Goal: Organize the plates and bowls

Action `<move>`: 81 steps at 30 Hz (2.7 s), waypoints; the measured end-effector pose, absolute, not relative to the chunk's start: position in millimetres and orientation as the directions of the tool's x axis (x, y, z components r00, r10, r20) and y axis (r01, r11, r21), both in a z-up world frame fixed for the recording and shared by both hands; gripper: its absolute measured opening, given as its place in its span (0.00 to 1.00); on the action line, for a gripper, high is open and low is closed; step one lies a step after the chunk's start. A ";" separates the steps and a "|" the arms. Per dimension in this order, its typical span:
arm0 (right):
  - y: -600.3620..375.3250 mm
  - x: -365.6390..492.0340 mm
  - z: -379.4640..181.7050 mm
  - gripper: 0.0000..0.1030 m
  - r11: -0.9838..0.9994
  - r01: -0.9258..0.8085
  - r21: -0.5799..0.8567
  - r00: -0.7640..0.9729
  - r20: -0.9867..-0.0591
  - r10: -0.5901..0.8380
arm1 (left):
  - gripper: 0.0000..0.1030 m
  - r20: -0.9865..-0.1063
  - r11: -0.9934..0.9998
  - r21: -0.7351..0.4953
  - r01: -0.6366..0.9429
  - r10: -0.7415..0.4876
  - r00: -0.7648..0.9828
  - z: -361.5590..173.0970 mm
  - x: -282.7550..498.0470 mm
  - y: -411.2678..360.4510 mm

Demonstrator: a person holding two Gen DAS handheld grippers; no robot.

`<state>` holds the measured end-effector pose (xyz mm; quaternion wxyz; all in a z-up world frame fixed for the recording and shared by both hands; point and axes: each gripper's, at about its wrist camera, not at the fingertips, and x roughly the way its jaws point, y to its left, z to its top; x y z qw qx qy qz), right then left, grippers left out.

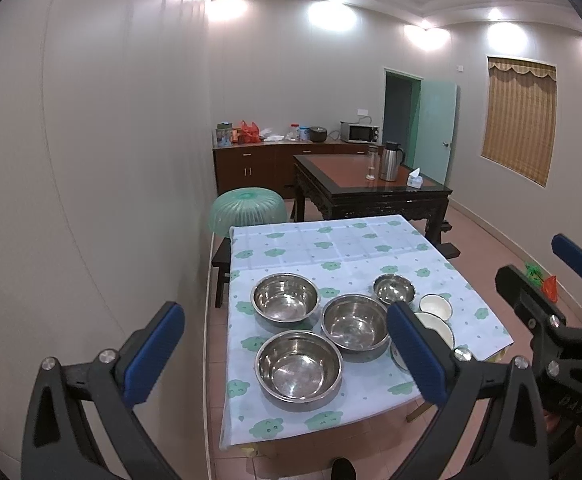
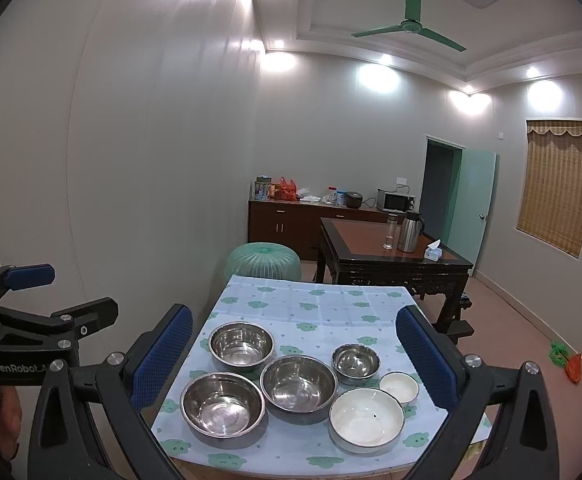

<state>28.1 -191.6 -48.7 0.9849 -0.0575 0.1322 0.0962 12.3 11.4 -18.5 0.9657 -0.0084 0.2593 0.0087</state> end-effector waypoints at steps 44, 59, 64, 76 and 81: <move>-174.5 196.1 -120.3 0.99 0.941 -0.334 -0.051 0.810 -0.526 0.259 | 1.00 -0.747 0.986 -0.044 -0.161 0.075 0.661 -132.0 184.7 38.1; -153.4 353.9 -228.1 0.91 0.896 -0.443 0.027 0.553 -0.779 0.297 | 0.93 -0.894 0.965 0.033 -0.261 0.146 0.424 -234.8 301.0 59.6; -139.0 394.1 -256.8 0.82 0.880 -0.472 0.052 0.475 -0.826 0.303 | 0.85 -0.918 0.958 0.052 -0.282 0.157 0.365 -260.5 332.0 68.3; -107.0 460.4 -304.9 0.64 0.856 -0.502 0.119 0.343 -0.882 0.324 | 0.58 -0.965 0.948 0.040 -0.316 0.118 0.233 -317.9 380.4 83.6; -98.4 481.0 -323.5 0.61 0.860 -0.494 0.125 0.296 -0.906 0.301 | 0.54 -0.973 0.946 0.030 -0.323 0.101 0.205 -329.9 394.3 86.1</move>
